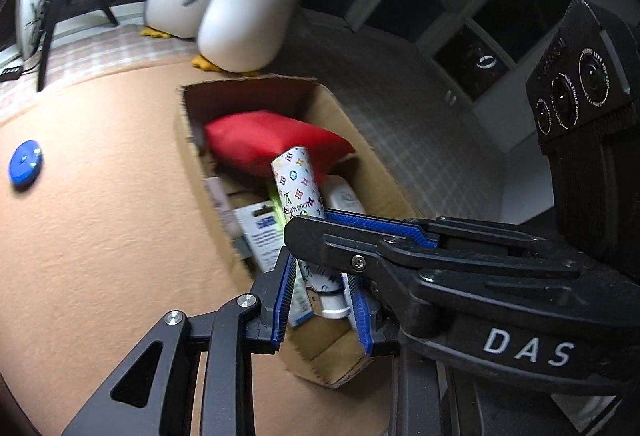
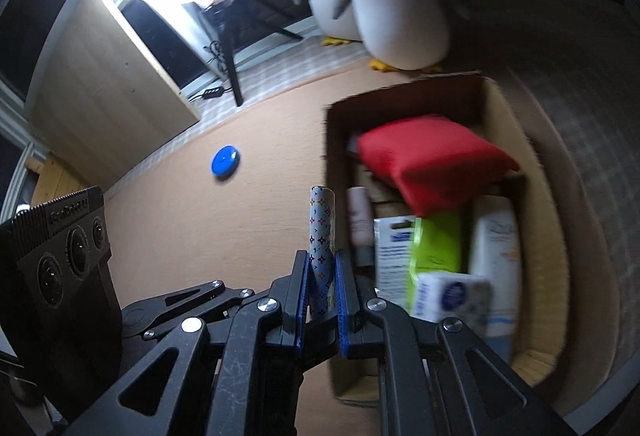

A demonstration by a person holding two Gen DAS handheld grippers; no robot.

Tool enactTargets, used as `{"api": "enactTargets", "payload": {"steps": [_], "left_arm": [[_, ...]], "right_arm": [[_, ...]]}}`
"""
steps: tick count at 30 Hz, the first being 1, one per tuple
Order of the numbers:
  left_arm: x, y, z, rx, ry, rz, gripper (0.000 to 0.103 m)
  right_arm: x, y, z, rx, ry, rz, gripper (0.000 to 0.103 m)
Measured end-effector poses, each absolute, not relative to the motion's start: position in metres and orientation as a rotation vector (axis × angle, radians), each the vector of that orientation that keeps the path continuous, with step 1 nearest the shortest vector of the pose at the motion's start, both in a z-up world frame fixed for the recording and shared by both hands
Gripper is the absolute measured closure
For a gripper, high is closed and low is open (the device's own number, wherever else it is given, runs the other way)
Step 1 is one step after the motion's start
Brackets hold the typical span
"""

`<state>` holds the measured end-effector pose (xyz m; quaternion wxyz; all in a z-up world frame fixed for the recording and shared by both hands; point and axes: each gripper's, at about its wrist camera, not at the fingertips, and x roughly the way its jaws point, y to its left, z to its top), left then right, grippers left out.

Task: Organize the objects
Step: 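Carry the lighter into the box and open the left gripper, then reach the left gripper to the blue tape measure and close on it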

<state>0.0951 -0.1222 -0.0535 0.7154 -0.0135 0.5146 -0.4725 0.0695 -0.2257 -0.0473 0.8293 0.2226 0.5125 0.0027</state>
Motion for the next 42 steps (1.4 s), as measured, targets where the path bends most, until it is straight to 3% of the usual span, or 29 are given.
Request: {"api": "enactTargets", "payload": {"steps": [2,3,5,20,31,37,42], "left_arm": [[0.097,-0.127,-0.054,-0.019,1.144,-1.036,0.057],[0.097,-0.127,-0.054,-0.016,1.140,-1.032,0.054],[0.097,-0.125,-0.054,-0.010,1.142,-1.018,0.049],[0.137,-0.030,-0.058,-0.016,1.113,-0.811,0.047],[0.213,0.053,-0.056,-0.077,1.107,-0.550,0.045],[0.260,0.046,-0.057,-0.051,1.090,-0.493,0.032],[0.290,0.025,-0.076,-0.015,1.123,-0.448,0.027]], "right_arm": [[0.064,-0.231,-0.047,0.478,1.086,-0.005,0.079],[0.064,-0.233,-0.047,0.476,1.084,-0.012,0.067],[0.060,-0.236,-0.045,0.472,1.073,-0.026,0.054],[0.039,-0.225,-0.039,0.456,1.006,-0.024,0.052],[0.020,-0.198,-0.034,0.498,0.955,-0.014,0.050],[0.010,-0.174,-0.025,0.448,0.965,-0.026,0.050],[0.000,-0.162,-0.027,0.428,0.995,-0.035,0.050]]}}
